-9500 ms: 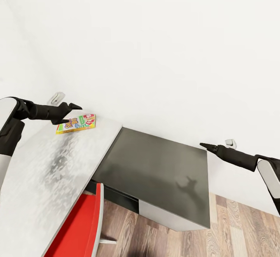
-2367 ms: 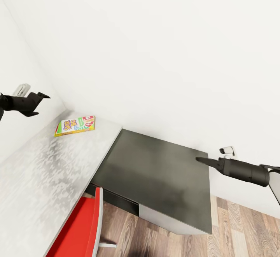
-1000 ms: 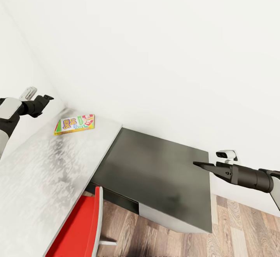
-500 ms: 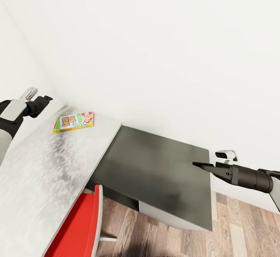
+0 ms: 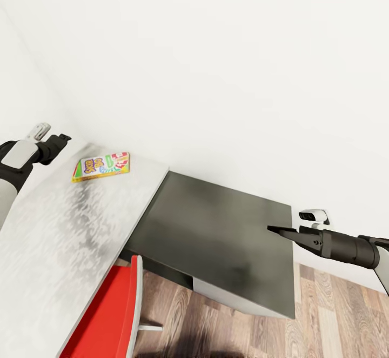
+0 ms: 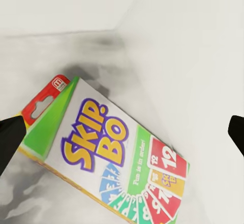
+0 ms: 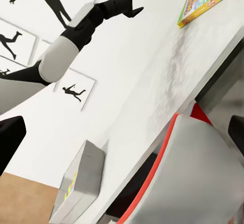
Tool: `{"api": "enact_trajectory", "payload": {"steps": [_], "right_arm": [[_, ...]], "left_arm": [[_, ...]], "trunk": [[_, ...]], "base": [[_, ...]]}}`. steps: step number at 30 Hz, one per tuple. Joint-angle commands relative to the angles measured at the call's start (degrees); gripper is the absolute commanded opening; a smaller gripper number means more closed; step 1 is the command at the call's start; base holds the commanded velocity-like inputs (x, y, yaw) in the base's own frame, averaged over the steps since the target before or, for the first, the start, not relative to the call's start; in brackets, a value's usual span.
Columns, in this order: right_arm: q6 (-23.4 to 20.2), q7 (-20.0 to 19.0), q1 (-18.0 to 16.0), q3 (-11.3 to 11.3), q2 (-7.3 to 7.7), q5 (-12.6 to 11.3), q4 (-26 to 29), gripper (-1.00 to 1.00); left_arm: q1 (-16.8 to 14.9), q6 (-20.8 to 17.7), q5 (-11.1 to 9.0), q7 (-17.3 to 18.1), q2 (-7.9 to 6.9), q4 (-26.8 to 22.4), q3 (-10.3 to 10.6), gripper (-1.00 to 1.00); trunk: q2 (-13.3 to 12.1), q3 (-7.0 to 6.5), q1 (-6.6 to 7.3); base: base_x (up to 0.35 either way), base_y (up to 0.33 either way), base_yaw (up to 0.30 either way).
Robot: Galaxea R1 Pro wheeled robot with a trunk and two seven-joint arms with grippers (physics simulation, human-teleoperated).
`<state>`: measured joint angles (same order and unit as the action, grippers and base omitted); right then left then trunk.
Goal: Put all the toys in the child's room - the three board games (two on the bed and one on the table), the two jigsaw puzzles on the table, and the tennis ball on the table - inside the toy box on the table in the child's room.
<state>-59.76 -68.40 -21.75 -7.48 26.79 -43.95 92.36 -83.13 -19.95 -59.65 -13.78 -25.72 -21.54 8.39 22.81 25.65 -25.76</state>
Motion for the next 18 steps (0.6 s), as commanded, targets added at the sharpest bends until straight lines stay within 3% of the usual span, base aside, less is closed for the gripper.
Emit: {"api": "enact_trajectory", "payload": {"steps": [1, 18], "right_arm": [[-0.24, -0.14, -0.04, -0.01, 0.03, 0.01, 0.01, 1.00], [-0.24, 0.00, -0.07, 0.05, -0.11, 0.30, 0.01, 1.00]], "left_arm": [[-0.16, 0.39, -0.56, -0.38, -0.08, 0.20, 0.44, 1.00], [-1.53, 4.23, -0.47, 0.08, -0.66, 2.55, 0.39, 1.00]], "trunk": [[0.10, 0.19, -0.03], [0.10, 1.78, -0.03]], "base": [[0.000, 0.000, 0.000], [0.000, 0.000, 0.000]]}}
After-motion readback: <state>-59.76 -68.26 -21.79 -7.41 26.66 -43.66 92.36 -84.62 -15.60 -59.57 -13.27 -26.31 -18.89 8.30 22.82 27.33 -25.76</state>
